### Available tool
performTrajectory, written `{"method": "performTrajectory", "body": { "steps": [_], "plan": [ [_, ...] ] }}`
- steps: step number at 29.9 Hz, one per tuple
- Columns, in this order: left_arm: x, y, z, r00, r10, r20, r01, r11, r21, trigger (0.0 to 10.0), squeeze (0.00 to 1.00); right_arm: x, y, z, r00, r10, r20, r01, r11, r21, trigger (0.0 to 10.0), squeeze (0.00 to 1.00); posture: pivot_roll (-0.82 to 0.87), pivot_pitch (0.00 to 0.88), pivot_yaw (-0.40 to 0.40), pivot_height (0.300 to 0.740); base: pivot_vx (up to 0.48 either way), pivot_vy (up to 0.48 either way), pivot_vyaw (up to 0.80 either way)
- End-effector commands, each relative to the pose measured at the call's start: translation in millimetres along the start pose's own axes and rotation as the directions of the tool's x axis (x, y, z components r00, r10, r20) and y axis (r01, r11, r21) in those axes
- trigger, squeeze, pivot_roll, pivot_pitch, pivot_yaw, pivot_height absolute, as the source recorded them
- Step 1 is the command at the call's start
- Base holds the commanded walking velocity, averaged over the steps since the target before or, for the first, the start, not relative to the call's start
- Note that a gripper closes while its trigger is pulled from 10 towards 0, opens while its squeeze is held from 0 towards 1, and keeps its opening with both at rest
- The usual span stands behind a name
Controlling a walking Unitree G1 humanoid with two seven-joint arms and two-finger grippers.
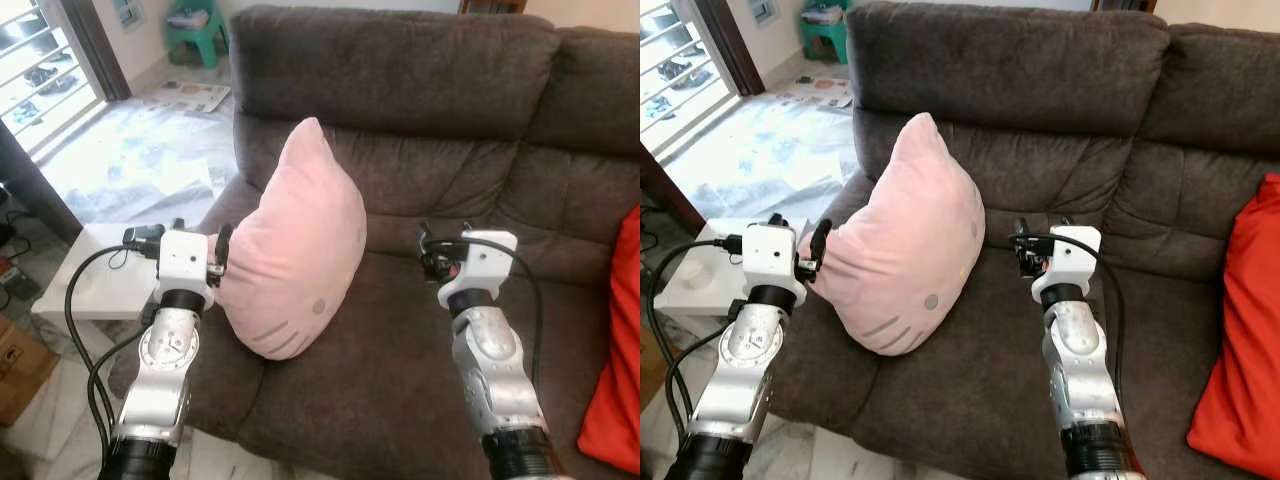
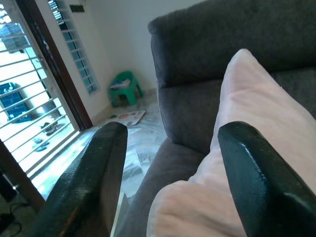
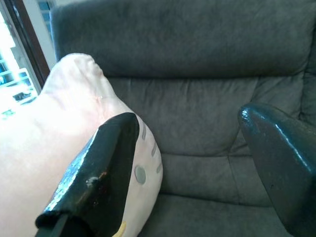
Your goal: Move the pillow to the sofa from floor
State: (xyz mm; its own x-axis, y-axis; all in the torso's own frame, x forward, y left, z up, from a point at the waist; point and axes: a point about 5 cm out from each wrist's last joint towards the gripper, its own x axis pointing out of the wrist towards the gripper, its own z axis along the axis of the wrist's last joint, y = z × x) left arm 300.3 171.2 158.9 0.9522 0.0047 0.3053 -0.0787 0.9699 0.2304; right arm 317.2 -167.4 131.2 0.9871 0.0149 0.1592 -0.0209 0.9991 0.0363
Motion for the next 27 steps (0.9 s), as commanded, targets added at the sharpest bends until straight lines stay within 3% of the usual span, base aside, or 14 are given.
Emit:
{"method": "performTrajectory", "body": {
  "steps": [1, 4, 7, 11, 19, 27],
  "plan": [
    [-8.4, 2.1, 1, 0.999, 0.013, 0.031, -0.015, 0.999, 0.048, 10.0, 0.00, -8.0, -3.2, 3, 0.999, -0.013, 0.044, 0.012, 1.000, 0.027, 10.0, 0.00, -0.05, 0.035, 0.055, 0.740, 0.000, 0.000, 0.00],
    [-17.3, 4.7, -4, 0.999, 0.034, 0.018, -0.035, 0.997, 0.072, 10.0, 0.00, -20.6, -9.7, -3, 0.999, -0.025, 0.034, 0.024, 0.999, 0.026, 10.0, 0.00, -0.05, 0.027, 0.054, 0.740, 0.000, 0.000, 0.00],
    [-24.6, 7.0, -12, 0.999, 0.041, -0.029, -0.039, 0.995, 0.088, 10.0, 0.00, -39.9, -27.2, -21, 0.997, -0.073, -0.033, 0.073, 0.997, -0.020, 10.0, 0.00, -0.05, 0.000, 0.056, 0.740, 0.000, 0.000, 0.00],
    [-26.8, 6.7, -18, 0.998, 0.032, -0.051, -0.028, 0.996, 0.088, 10.0, 0.00, -48.1, -37.0, -28, 0.993, -0.106, -0.057, 0.104, 0.994, -0.038, 10.0, 0.00, -0.05, 0.000, 0.061, 0.740, 0.000, 0.000, 0.00],
    [-28.3, 4.4, -21, 0.998, 0.015, -0.056, -0.011, 0.997, 0.071, 10.0, 0.00, -49.0, -36.3, -25, 0.992, -0.118, -0.040, 0.117, 0.993, -0.033, 10.0, 0.00, -0.06, 0.000, 0.071, 0.740, 0.000, 0.000, 0.00],
    [-26.2, 1.3, -24, 0.997, 0.022, -0.068, -0.019, 0.999, 0.047, 10.0, 0.00, -35.6, -31.2, -19, 0.993, -0.114, -0.007, 0.114, 0.993, -0.020, 10.0, 0.00, -0.06, 0.000, 0.070, 0.740, 0.000, 0.000, 0.00]
  ]
}}
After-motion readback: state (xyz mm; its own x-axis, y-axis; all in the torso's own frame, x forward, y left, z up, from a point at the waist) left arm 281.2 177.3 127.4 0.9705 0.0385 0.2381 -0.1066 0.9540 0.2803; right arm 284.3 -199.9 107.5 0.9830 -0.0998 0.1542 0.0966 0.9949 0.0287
